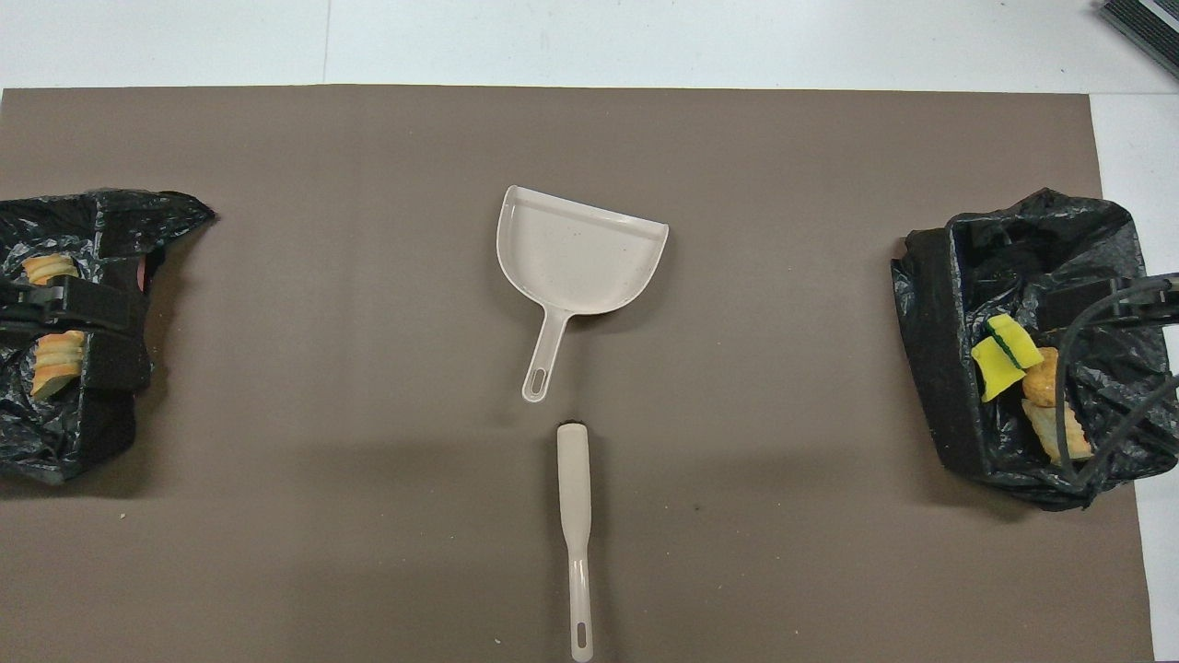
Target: Sweep and dump trash in bin
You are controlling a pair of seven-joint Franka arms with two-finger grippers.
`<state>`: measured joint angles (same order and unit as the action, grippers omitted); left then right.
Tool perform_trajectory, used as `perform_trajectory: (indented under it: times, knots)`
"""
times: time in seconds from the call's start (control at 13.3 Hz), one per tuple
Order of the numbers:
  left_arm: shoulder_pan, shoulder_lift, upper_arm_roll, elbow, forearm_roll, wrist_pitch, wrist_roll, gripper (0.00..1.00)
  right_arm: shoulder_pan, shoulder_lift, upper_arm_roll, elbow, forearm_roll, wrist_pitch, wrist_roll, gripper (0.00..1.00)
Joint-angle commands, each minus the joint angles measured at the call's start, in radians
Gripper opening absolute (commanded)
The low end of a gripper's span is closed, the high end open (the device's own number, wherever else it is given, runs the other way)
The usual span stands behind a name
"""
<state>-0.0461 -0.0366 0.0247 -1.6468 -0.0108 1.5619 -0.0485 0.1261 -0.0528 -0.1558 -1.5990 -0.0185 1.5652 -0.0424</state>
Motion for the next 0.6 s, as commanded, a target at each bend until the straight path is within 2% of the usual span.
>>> perform_trajectory:
  times: [0.0,0.52]
  knots:
    - [0.002,-0.008,0.0,-0.015,0.002,-0.006,-0.005,1.0,-0.003,-0.016,-0.002,-0.012,0.019,-0.014,-0.031,1.0]
    - [-0.001,-0.006,0.0,-0.019,0.0,0.02,0.085,1.0,-0.003,-0.016,-0.002,-0.012,0.019,-0.014,-0.031,1.0]
